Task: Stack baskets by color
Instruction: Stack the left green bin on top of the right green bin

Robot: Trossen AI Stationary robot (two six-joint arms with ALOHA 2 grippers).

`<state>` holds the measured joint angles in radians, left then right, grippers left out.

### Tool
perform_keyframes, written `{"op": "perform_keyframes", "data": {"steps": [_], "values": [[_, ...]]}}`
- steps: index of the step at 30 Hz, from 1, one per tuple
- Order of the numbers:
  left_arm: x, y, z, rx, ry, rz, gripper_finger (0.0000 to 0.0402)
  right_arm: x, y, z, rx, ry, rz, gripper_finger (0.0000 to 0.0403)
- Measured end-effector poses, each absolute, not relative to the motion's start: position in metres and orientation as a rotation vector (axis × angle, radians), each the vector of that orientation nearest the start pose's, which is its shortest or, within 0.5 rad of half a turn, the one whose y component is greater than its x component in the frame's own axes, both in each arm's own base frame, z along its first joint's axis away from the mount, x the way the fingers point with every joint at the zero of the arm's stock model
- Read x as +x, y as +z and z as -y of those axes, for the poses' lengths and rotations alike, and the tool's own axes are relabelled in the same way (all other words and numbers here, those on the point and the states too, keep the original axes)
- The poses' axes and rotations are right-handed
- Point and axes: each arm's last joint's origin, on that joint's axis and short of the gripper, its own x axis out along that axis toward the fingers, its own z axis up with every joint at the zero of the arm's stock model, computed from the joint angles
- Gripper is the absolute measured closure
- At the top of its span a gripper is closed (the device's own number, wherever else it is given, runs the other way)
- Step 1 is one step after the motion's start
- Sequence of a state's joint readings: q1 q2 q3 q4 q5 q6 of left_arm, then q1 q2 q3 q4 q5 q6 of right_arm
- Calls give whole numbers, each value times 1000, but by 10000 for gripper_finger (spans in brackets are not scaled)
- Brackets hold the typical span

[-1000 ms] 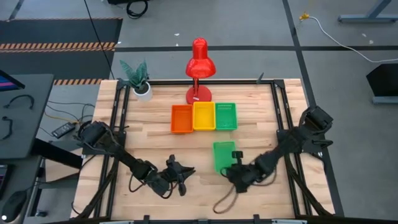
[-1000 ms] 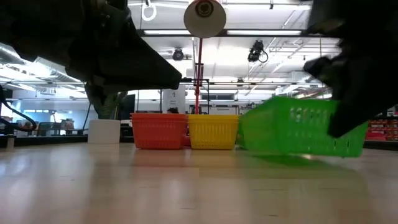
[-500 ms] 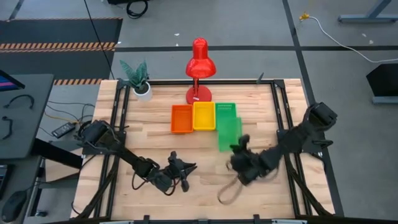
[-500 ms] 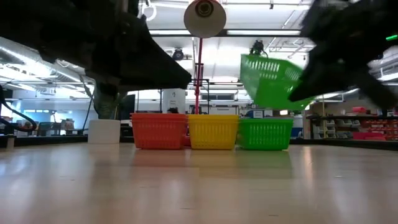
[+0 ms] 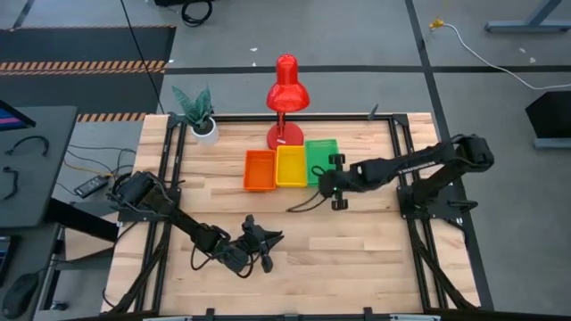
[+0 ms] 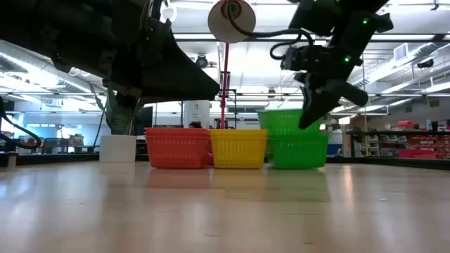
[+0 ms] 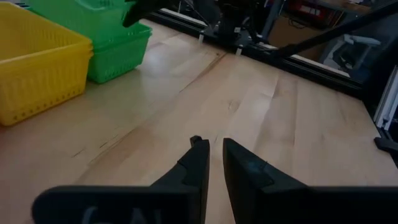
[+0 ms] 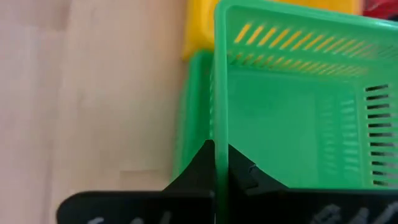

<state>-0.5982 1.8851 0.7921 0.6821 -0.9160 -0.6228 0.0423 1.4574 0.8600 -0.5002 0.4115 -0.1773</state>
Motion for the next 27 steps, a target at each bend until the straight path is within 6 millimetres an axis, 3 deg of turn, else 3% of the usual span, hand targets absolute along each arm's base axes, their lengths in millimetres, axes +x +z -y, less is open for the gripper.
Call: {"op": "perform_keyframes", "data": {"steps": [4,11,19,27], "values": [[299,131,176,-332,389,-189,351,267,195,9,-297,-176,-1116,399],[299,131,176,-333,389,-189,351,267,194,13,-278,-170,-1127,384],[299,131,176,-334,389,-188,349,263,196,17,-266,-181,-1140,324],[299,131,176,-336,390,-188,351,245,227,8,-205,-199,-1023,276]]}}
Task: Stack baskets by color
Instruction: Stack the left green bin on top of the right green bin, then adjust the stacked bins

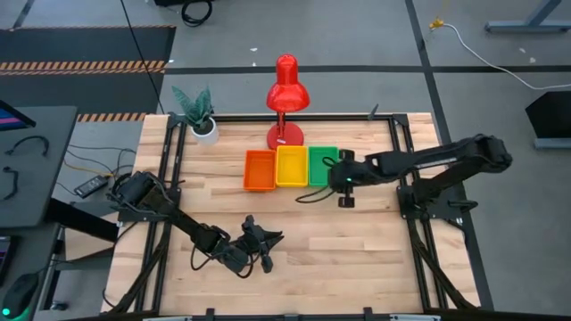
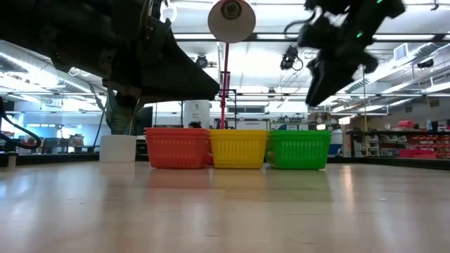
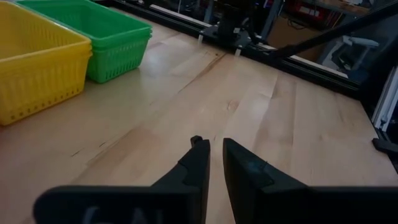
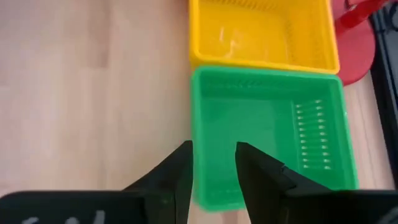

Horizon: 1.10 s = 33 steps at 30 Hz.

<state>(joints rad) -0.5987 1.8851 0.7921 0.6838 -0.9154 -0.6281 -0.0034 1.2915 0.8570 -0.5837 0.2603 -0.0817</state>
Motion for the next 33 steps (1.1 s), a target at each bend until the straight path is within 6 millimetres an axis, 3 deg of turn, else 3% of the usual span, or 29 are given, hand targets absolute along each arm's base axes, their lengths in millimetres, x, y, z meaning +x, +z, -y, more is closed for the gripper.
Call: {"op": "perform_keyframes", "data": {"steps": [3,6,11,14,17,21,24,28,33], "values": [[298,131,178,-354,386,-185,355,228,231,-2,-171,-189,-963,278],[295,136,181,-363,372,-175,361,205,222,-8,-115,-231,-946,282],[277,173,177,-356,547,-77,388,168,189,0,59,-553,-919,293],[265,200,150,-358,667,-73,396,157,171,9,196,-679,-894,306],[255,219,106,-424,749,-160,396,152,156,19,291,-745,-880,324],[247,213,44,-520,933,-371,398,154,142,31,360,-740,-816,354],[248,199,16,-582,1001,-534,397,158,136,39,393,-728,-751,377],[255,182,1,-629,1019,-658,396,163,132,46,401,-710,-741,398],[263,160,-5,-637,1048,-730,396,169,126,50,409,-685,-741,390]]}}
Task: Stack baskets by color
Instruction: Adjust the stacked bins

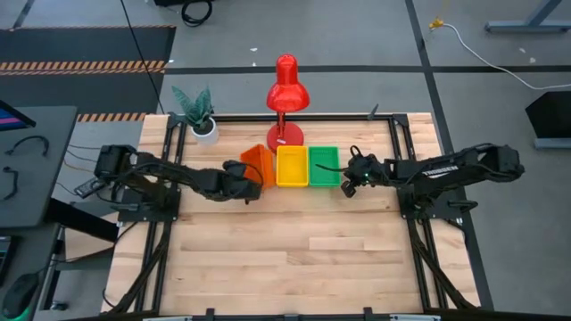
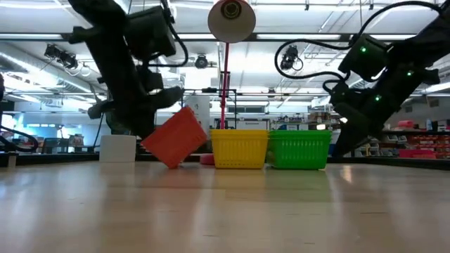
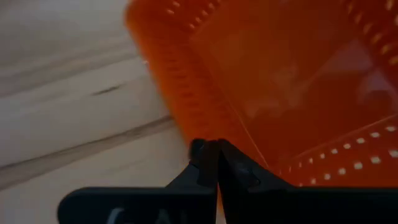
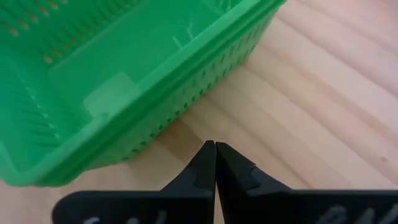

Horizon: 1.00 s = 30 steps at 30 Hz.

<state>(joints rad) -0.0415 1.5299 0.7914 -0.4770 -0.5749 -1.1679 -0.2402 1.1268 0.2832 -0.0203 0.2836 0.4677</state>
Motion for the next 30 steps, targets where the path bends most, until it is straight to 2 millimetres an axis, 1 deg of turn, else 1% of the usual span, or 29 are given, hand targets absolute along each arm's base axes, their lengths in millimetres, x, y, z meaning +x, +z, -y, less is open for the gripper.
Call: {"op": "perform_keyframes", "data": {"steps": [4,9,14,19,22,24,27,30], "values": [[271,151,-9,-638,1050,-717,396,174,120,51,399,-660,-762,393],[275,155,-10,-602,1004,-699,395,176,112,52,381,-659,-807,397],[279,178,-7,-562,966,-664,395,176,109,52,370,-657,-823,393],[288,216,3,-494,924,-592,395,175,112,52,333,-648,-825,394],[284,231,8,-433,952,-642,395,172,115,52,319,-647,-833,395],[276,235,10,-416,1005,-714,395,171,117,52,317,-651,-827,395],[256,227,7,-429,1143,-828,397,168,119,51,317,-653,-832,395],[237,208,4,-465,1254,-912,398,166,122,51,318,-651,-829,395]]}}
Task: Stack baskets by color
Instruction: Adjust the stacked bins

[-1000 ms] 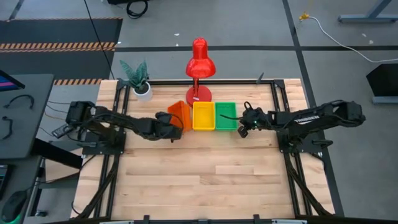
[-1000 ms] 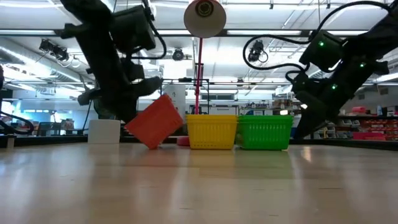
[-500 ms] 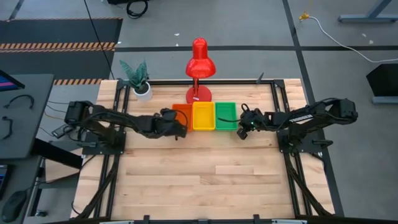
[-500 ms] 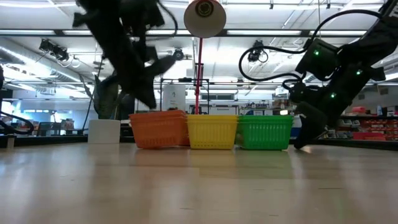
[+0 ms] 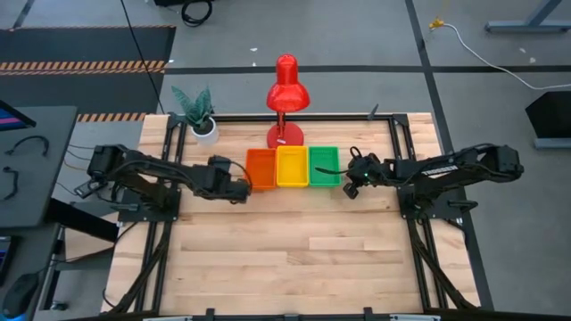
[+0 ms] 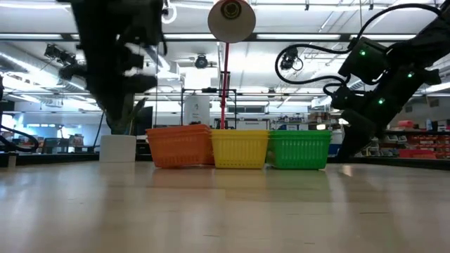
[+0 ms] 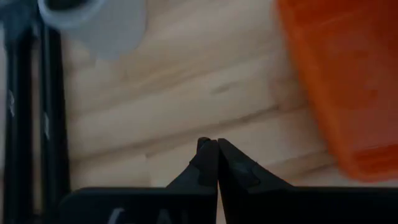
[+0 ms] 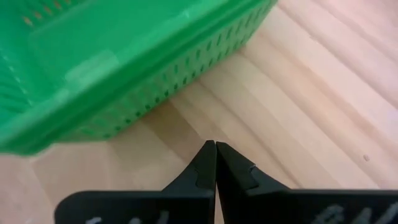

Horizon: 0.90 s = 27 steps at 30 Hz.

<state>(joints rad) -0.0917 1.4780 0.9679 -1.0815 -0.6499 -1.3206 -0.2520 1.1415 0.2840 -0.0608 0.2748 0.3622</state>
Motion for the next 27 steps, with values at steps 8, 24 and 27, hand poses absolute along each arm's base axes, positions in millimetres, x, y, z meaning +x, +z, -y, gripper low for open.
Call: {"op": "perform_keyframes", "data": {"steps": [8,24,27], "values": [[236,146,6,-667,1099,-755,393,169,123,51,325,-638,-798,395],[259,165,3,-532,985,-611,396,169,123,51,327,-633,-801,395],[258,169,2,-486,1022,-636,397,168,122,51,327,-634,-812,395]]}}
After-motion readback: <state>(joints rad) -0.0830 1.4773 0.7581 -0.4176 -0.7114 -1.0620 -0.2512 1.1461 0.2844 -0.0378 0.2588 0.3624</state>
